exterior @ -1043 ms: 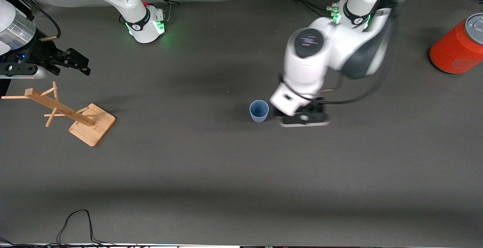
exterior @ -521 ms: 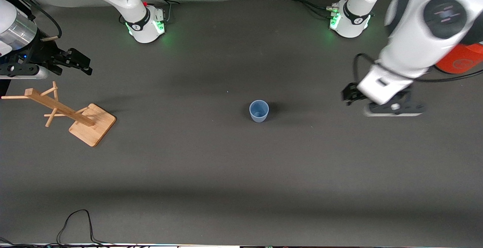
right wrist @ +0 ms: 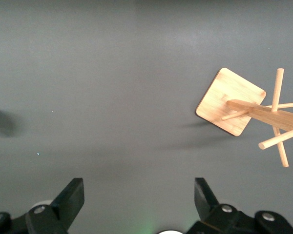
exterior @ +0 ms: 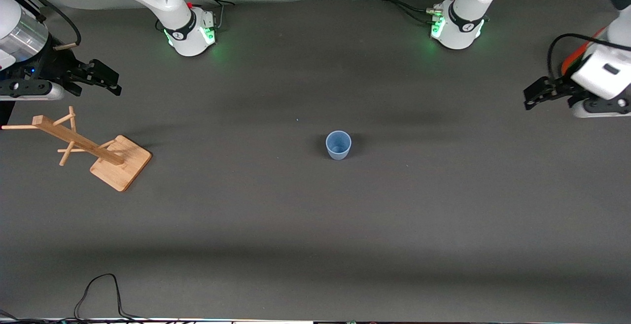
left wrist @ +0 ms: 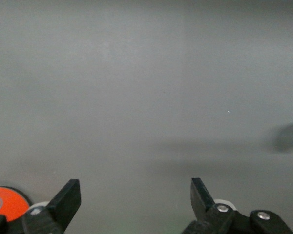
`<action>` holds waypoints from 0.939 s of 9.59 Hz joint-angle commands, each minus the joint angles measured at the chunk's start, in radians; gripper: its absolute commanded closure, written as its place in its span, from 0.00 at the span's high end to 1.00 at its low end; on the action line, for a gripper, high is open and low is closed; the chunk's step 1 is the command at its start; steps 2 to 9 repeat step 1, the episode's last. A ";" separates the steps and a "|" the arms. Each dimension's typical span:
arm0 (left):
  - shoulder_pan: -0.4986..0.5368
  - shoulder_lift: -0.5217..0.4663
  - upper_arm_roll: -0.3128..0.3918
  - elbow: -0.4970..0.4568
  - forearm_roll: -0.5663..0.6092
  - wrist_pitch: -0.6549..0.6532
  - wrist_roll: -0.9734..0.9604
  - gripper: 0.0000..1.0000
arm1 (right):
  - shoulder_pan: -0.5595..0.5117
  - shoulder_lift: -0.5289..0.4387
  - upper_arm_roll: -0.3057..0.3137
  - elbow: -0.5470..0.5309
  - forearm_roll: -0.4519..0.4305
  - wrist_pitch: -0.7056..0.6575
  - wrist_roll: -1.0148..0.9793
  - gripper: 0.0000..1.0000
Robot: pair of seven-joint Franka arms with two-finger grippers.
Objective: Rotate and upright cup with both arms
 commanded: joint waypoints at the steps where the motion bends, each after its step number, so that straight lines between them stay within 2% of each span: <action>1: 0.145 -0.011 -0.128 0.001 -0.003 -0.013 0.027 1.00 | 0.007 0.024 -0.007 0.033 0.016 -0.017 0.002 1.00; 9: 0.145 -0.011 -0.128 0.001 -0.003 -0.013 0.027 1.00 | 0.007 0.024 -0.007 0.033 0.016 -0.017 0.002 1.00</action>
